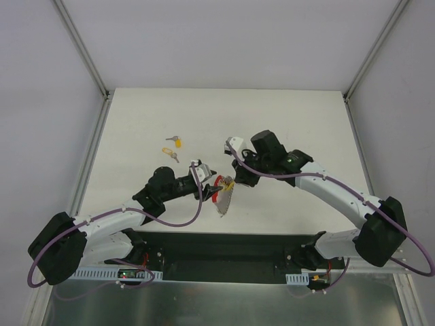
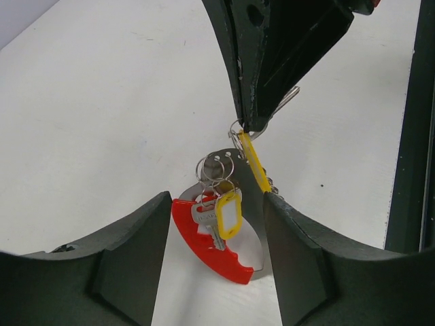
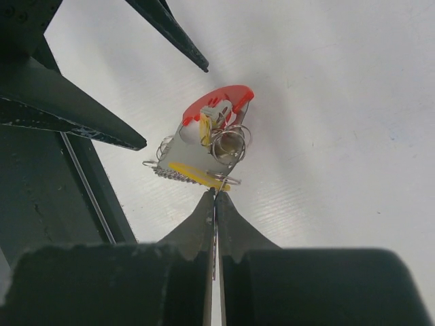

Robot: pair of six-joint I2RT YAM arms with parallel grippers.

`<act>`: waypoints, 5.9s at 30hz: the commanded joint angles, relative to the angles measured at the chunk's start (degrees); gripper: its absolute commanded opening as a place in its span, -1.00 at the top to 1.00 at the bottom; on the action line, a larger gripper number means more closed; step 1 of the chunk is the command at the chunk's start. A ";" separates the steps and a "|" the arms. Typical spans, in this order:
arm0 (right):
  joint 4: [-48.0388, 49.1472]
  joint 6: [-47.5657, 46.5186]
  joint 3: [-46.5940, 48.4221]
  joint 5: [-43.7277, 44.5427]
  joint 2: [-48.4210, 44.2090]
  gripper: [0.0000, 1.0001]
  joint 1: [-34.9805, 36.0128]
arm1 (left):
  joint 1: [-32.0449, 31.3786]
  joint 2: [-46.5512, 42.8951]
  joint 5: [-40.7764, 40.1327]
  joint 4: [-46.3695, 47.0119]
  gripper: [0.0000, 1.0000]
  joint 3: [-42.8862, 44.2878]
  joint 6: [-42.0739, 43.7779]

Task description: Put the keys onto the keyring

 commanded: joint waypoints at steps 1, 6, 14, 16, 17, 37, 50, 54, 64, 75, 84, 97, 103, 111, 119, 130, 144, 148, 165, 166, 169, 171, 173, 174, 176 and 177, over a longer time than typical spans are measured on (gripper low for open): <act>-2.49 -4.38 4.63 1.02 0.37 0.98 0.30 | 0.20 -0.98 0.99 -0.04 -0.13 1.62 2.11; -6.00 -8.25 10.34 0.67 2.65 0.97 0.30 | 0.20 -2.74 -1.11 -0.65 -0.23 1.71 2.72; -12.68 -15.10 16.67 -1.70 5.20 0.97 0.30 | 2.05 -4.68 0.02 -1.62 -0.33 2.06 2.81; -13.92 -15.55 17.91 -1.62 5.82 0.98 0.30 | 2.13 -4.24 0.38 0.12 -0.34 1.97 2.29; -14.10 -16.24 18.00 -1.97 5.99 0.97 0.22 | 2.13 -3.80 0.73 0.75 -0.34 2.06 2.20; -14.54 -13.09 16.24 -3.11 9.16 0.98 3.29 | 2.13 4.99 5.92 9.44 -0.01 2.50 -1.93; -12.61 -8.96 14.31 3.65 4.33 0.97 3.56 | 2.05 12.28 4.78 11.39 0.06 3.02 -3.60; -11.29 -7.82 13.34 3.30 2.14 0.97 3.64 | 2.05 15.27 1.53 11.30 0.07 3.11 -3.43; -8.04 -1.76 6.49 8.83 -1.47 0.97 2.68 | 2.05 15.28 -1.99 6.74 0.77 4.08 -0.98; -0.48 6.07 -3.71 14.02 -5.96 0.97 1.10 | 2.05 5.88 -4.37 -4.94 1.00 5.04 5.44; 2.95 3.97 -4.77 7.71 -7.89 0.97 1.01 | 2.05 4.64 -3.40 -14.10 1.00 6.45 11.34; -1.69 1.60 -0.64 3.31 -4.29 0.98 1.71 | 2.13 14.30 -8.76 -5.32 0.76 10.23 18.72; -4.07 1.33 0.16 2.34 -2.53 0.97 2.85 | 2.05 14.31 -6.74 -0.49 0.56 7.34 13.46; -5.57 0.36 0.07 2.86 -1.12 0.98 3.82 | 2.05 6.06 -3.24 2.77 0.07 -0.22 7.74; -6.10 -1.05 -1.07 3.30 -2.00 0.97 3.91 | 2.05 2.62 7.82 0.14 -0.11 0.91 8.96; -6.63 -2.80 -2.74 2.07 -3.76 0.98 4.70 | 2.05 13.25 21.82 3.30 -0.17 7.24 6.42; -5.49 -3.51 -4.68 0.67 -5.96 0.97 4.87 | 2.05 24.85 32.63 8.40 -0.17 13.48 3.52; -4.08 -3.24 -5.82 0.93 -6.83 0.97 4.87 | 2.05 27.31 33.95 12.61 -0.17 13.66 1.15; -0.30 11.60 -16.01 6.63 -9.92 0.85 4.79 | 2.05 23.63 13.92 9.81 -0.08 6.28 -1.14; -0.47 13.70 -16.28 7.34 -9.83 0.85 4.87 | 1.96 23.19 12.87 9.80 -0.08 5.67 -1.58; -2.49 17.31 -16.72 10.77 -7.81 0.75 4.52 | 1.70 22.40 11.37 9.46 -0.08 4.87 -2.99; -4.07 18.98 -16.72 12.35 -6.14 0.66 4.35 | 1.17 21.96 10.14 8.93 -0.08 4.78 -3.25; -5.21 21.44 -16.72 13.32 -5.35 0.62 4.00 | 0.73 21.61 9.52 7.52 -0.08 4.96 -3.25; -5.57 22.58 -16.81 14.37 -4.91 0.60 3.91 | 0.47 21.34 8.56 7.17 -0.08 4.96 -3.51; -6.62 25.74 -16.72 15.60 -3.68 0.49 3.56 | 0.11 20.82 7.68 6.38 -0.09 4.87 -3.60; -6.63 26.54 -16.81 16.56 -3.59 0.44 3.47 | 0.03 20.55 7.06 6.03 -0.09 4.87 -3.78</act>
